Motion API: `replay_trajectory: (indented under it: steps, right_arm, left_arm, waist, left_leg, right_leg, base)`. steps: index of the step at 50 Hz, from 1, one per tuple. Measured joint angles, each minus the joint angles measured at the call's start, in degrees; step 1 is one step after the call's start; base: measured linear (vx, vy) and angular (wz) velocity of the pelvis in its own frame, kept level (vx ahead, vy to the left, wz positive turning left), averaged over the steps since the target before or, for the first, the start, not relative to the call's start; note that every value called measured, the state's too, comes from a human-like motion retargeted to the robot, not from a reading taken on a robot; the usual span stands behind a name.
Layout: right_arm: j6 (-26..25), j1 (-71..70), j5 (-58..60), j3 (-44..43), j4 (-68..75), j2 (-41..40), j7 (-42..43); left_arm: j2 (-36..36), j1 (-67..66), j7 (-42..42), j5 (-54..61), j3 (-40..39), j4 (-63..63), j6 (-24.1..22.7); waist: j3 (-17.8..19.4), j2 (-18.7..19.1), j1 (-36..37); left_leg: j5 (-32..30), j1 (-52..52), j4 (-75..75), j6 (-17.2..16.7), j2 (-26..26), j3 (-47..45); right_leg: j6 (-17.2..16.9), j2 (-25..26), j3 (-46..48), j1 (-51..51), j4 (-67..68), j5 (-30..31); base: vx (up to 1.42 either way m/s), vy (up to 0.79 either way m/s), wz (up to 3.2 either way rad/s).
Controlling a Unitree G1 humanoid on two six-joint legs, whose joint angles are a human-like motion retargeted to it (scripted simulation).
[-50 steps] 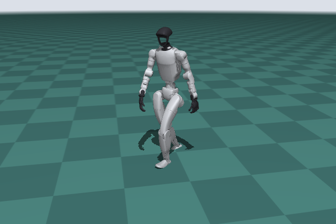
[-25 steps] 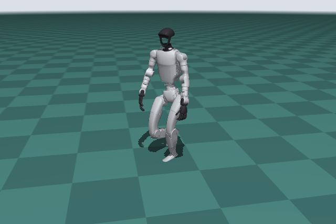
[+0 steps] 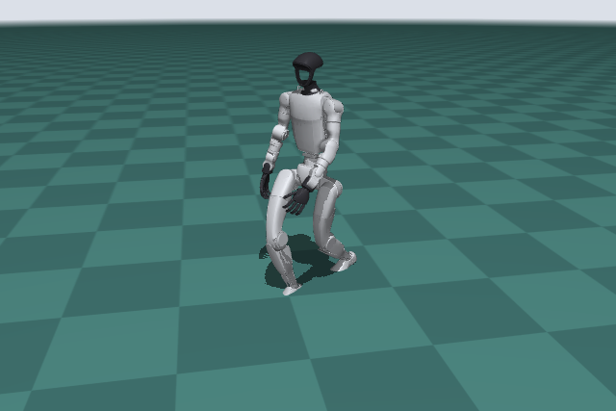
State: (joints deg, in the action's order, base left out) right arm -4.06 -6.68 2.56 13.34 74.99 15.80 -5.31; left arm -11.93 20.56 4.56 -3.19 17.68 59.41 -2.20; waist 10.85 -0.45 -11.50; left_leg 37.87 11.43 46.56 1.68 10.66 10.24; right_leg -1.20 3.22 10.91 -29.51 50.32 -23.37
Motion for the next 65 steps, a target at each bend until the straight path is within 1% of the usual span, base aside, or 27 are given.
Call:
replay_trajectory:
  steps: [3,5,6,8,10,13,15,17,20,23,25,27,32,35,37,38,40,41,43,45,47,50,53,56,58,60,65]
  right_arm:
    - [0.02,-0.25,-0.50,0.06,0.38,0.65,0.26]
    - [0.19,-0.87,-0.66,0.41,-0.14,1.02,0.18]
    - [0.29,-1.45,-0.57,0.74,-0.50,1.16,0.12]
    - [0.52,-2.81,-0.13,1.52,-1.39,1.32,0.04]
    - [0.75,-4.43,0.78,2.48,-2.57,1.32,0.02]
    - [1.13,-7.21,2.28,4.06,-4.76,1.23,-0.16]
    - [1.49,-9.14,3.00,5.10,-6.32,1.16,-0.28]
    - [1.90,-11.06,3.43,5.99,-7.93,1.02,-0.44]
    - [2.49,-13.60,3.63,7.17,-10.27,0.75,-0.71]
    - [2.93,-15.49,3.96,8.21,-12.55,0.57,-1.12]
    - [3.30,-15.81,4.25,8.75,-13.62,0.08,-1.18]
    - [3.42,-16.96,4.60,9.20,-14.78,0.18,-1.66]
    - [3.87,-16.01,5.51,10.58,-15.77,-1.16,-2.11]
    - [3.59,-14.53,6.25,11.25,-15.02,-2.16,-2.90]
    - [3.23,-13.39,6.71,11.56,-13.98,-2.80,-3.81]
    - [3.03,-13.10,6.97,11.52,-13.31,-3.10,-4.54]
    - [2.64,-11.66,7.26,11.94,-12.18,-3.61,-5.38]
    - [2.44,-11.59,7.31,11.96,-11.62,-3.57,-5.97]
    - [2.17,-10.62,7.51,12.25,-10.75,-3.65,-6.42]
    - [2.03,-10.66,7.41,12.13,-10.14,-3.12,-6.70]
    - [2.04,-9.46,7.10,12.04,-9.81,-2.94,-6.16]
    - [2.12,-8.92,5.90,11.29,-9.80,-1.95,-5.36]
    - [2.10,-7.82,4.66,10.32,-9.75,-1.40,-4.16]
    - [1.89,-6.81,3.31,9.22,-9.36,-1.05,-3.19]
    - [1.72,-5.66,2.79,8.78,-8.96,-1.01,-2.70]
    - [1.53,-5.39,2.25,7.95,-8.55,-0.73,-2.26]
    - [1.12,-3.31,2.06,7.36,-7.34,-1.06,-1.28]
  left_arm:
    - [1.01,-3.45,1.13,-1.83,1.09,2.79,0.41]
    - [1.13,-5.57,1.82,-3.39,1.80,4.97,0.84]
    - [0.99,-6.55,2.14,-4.15,1.96,6.03,1.10]
    - [0.56,-8.47,2.66,-5.31,2.04,8.14,1.66]
    - [-0.03,-10.43,2.85,-5.84,1.69,10.06,2.16]
    - [-1.19,-13.71,2.50,-5.25,0.05,12.04,2.69]
    - [-1.99,-16.04,2.01,-4.27,-1.46,12.96,2.88]
    - [-2.77,-18.28,1.49,-3.28,-3.24,13.79,2.88]
    - [-3.69,-21.12,0.77,-2.23,-5.85,14.88,2.86]
    - [-4.00,-23.04,0.62,-1.86,-7.93,15.25,2.72]
    - [-3.81,-24.31,0.53,-1.68,-8.75,15.39,2.64]
    - [-3.97,-24.40,0.75,-1.68,-9.91,15.25,2.69]
    - [-3.73,-24.84,0.44,-1.28,-11.30,15.31,2.94]
    - [-3.61,-24.24,0.56,-0.80,-11.68,15.29,3.18]
    - [-3.67,-23.36,0.94,-0.39,-11.41,15.24,3.40]
    - [-4.00,-22.48,1.34,-0.14,-11.14,15.28,3.56]
    - [-3.97,-21.60,1.63,-0.12,-10.28,14.86,3.60]
    - [-4.28,-20.48,1.98,-0.17,-9.81,14.62,3.70]
    - [-4.57,-19.09,1.99,-0.56,-8.61,13.87,3.66]
    - [-5.23,-16.48,1.87,-1.04,-7.59,13.26,3.75]
    - [-5.45,-15.00,1.01,-1.41,-6.40,12.54,3.58]
    - [-6.22,-10.81,-0.30,-1.27,-5.32,11.88,3.34]
    - [-6.75,-7.16,-1.67,-0.79,-4.30,10.58,2.52]
    - [-7.28,-3.49,-2.73,-0.04,-3.31,8.50,1.60]
    - [-7.25,-1.83,-3.28,0.26,-2.63,6.89,0.93]
    - [-7.46,0.75,-3.54,0.86,-1.88,5.12,0.59]
    - [-6.06,3.06,-3.60,0.76,0.21,1.34,-0.31]
  waist:
    - [0.65,4.67,0.68]
    - [0.74,7.11,1.66]
    - [0.72,7.77,2.33]
    - [0.67,8.62,3.88]
    - [0.63,8.84,5.78]
    - [1.00,8.50,9.03]
    - [1.37,7.94,11.12]
    - [1.68,7.12,12.86]
    - [1.79,5.54,14.88]
    - [1.35,3.75,15.84]
    - [1.63,4.14,16.37]
    - [0.33,2.21,16.44]
    - [0.21,1.15,17.13]
    - [-0.12,-0.75,17.10]
    - [-0.53,-3.04,16.76]
    - [-0.88,-5.38,16.62]
    - [-1.09,-7.35,15.56]
    - [-1.60,-8.74,14.95]
    - [-1.98,-10.35,13.31]
    - [-2.59,-11.01,11.65]
    - [-2.70,-11.48,9.53]
    - [-2.89,-10.14,7.02]
    - [-2.82,-8.60,4.95]
    - [-2.80,-6.86,3.79]
    - [-2.81,-6.89,3.03]
    - [-2.58,-4.91,3.20]
    - [-2.63,-4.49,2.45]
  left_leg:
    - [-10.31,-4.03,14.16,-7.10,-4.55,-0.64]
    - [-16.24,-8.24,23.26,-10.45,-7.24,-1.33]
    - [-17.40,-10.66,27.10,-10.70,-8.63,-2.01]
    - [-17.41,-15.72,33.73,-9.54,-11.78,-3.53]
    - [-14.36,-20.84,38.10,-6.63,-15.20,-4.93]
    - [-9.29,-27.55,38.68,-2.54,-18.54,-5.84]
    - [-6.70,-31.34,35.77,-0.57,-19.44,-6.34]
    - [-5.14,-34.41,30.10,0.28,-18.91,-6.75]
    - [-5.41,-37.83,18.34,-0.22,-16.06,-7.14]
    - [-8.61,-39.60,4.28,-2.19,-11.48,-6.90]
    - [-8.58,-41.92,1.25,-3.35,-9.97,-5.86]
    - [-12.05,-40.28,-9.71,-3.63,-7.00,-6.20]
    - [-13.46,-41.63,-4.21,-2.66,-4.65,-7.33]
    - [-14.60,-41.10,-0.24,-1.05,-2.90,-9.15]
    - [-14.24,-39.86,0.11,0.66,-0.85,-10.85]
    - [-14.91,-38.18,-2.75,1.71,1.19,-12.26]
    - [-13.46,-37.29,-1.53,3.31,3.08,-13.76]
    - [-13.97,-35.95,-4.24,3.96,4.48,-14.47]
    - [-12.93,-34.58,-4.60,4.85,6.19,-15.55]
    - [-13.41,-31.38,-9.43,5.16,7.14,-15.57]
    - [-11.63,-29.71,-8.66,5.35,7.68,-15.78]
    - [-10.60,-24.17,-13.73,5.17,6.23,-14.53]
    - [-8.20,-20.52,-14.81,5.06,4.23,-13.61]
    - [-5.70,-17.77,-15.10,5.03,2.06,-12.82]
    - [-3.66,-16.99,-12.88,5.24,1.92,-12.69]
    - [-1.46,-15.10,-12.77,5.12,-0.50,-12.11]
    - [4.64,-14.87,-3.47,4.86,-1.73,-11.86]
  right_leg:
    - [3.04,5.27,1.23,3.35,-0.36,-1.21]
    - [4.45,8.32,1.47,5.50,-1.66,-2.08]
    - [4.74,9.39,1.25,6.71,-2.47,-2.61]
    - [5.01,11.15,0.61,9.35,-4.30,-3.59]
    - [4.85,12.43,-0.42,12.43,-6.59,-4.39]
    - [4.24,13.78,-2.94,18.31,-10.91,-5.05]
    - [3.82,13.95,-4.88,22.23,-13.39,-5.75]
    - [3.39,13.39,-6.83,25.88,-15.71,-6.49]
    - [2.77,11.37,-9.23,30.41,-18.80,-7.78]
    - [2.09,8.71,-10.53,33.89,-21.84,-8.74]
    - [2.14,8.76,-10.76,35.01,-20.19,-10.31]
    - [1.93,6.10,-11.44,36.09,-22.24,-11.08]
    - [2.33,4.24,-11.26,37.03,-13.87,-15.32]
    - [1.23,1.64,-11.11,36.52,-6.42,-16.03]
    - [-0.78,-1.91,-10.47,34.85,0.44,-13.55]
    - [-2.08,-5.52,-10.04,33.08,4.88,-11.54]
    - [-3.46,-9.97,-8.56,30.45,13.12,-7.20]
    - [-3.82,-12.71,-8.59,27.59,17.33,-5.25]
    - [-3.64,-17.10,-7.83,23.54,24.50,-3.24]
    - [-2.30,-20.16,-7.60,18.32,28.68,-3.18]
    - [-1.11,-22.43,-6.83,14.93,30.17,-6.35]
    - [0.14,-21.38,-5.78,9.70,25.61,-10.14]
    - [-0.36,-17.73,-5.47,6.32,16.86,-11.65]
    - [-1.54,-12.65,-6.13,4.62,7.16,-10.24]
    - [-2.44,-11.02,-7.11,3.72,4.48,-9.44]
    - [-2.51,-7.30,-6.61,5.39,-0.70,-7.11]
    - [-1.21,-5.77,-6.14,7.05,2.75,-9.56]
  base:
    - [0.50,-0.04,-0.11]
    - [0.49,-0.02,-0.25]
    - [0.50,-0.02,-0.28]
    - [0.51,-0.02,-0.31]
    - [0.51,-0.03,-0.38]
    - [0.51,-0.03,-0.51]
    - [0.51,-0.02,-0.57]
    - [0.51,0.00,-0.57]
    - [0.50,0.02,-0.47]
    - [0.47,0.04,-0.22]
    - [0.42,0.06,-0.13]
    - [0.48,0.06,-0.04]
    - [0.47,0.06,-0.22]
    - [0.48,0.05,-0.28]
    - [0.46,0.05,-0.29]
    - [0.44,0.05,-0.29]
    - [0.42,0.05,-0.23]
    - [0.42,0.05,-0.21]
    - [0.43,0.05,-0.19]
    - [0.44,0.05,-0.20]
    - [0.44,0.04,-0.11]
    - [0.46,0.03,-0.15]
    - [0.43,0.02,-0.07]
    - [0.40,0.02,-0.11]
    - [0.34,0.01,-0.02]
    - [0.35,0.00,-0.10]
    - [0.26,-0.02,0.07]
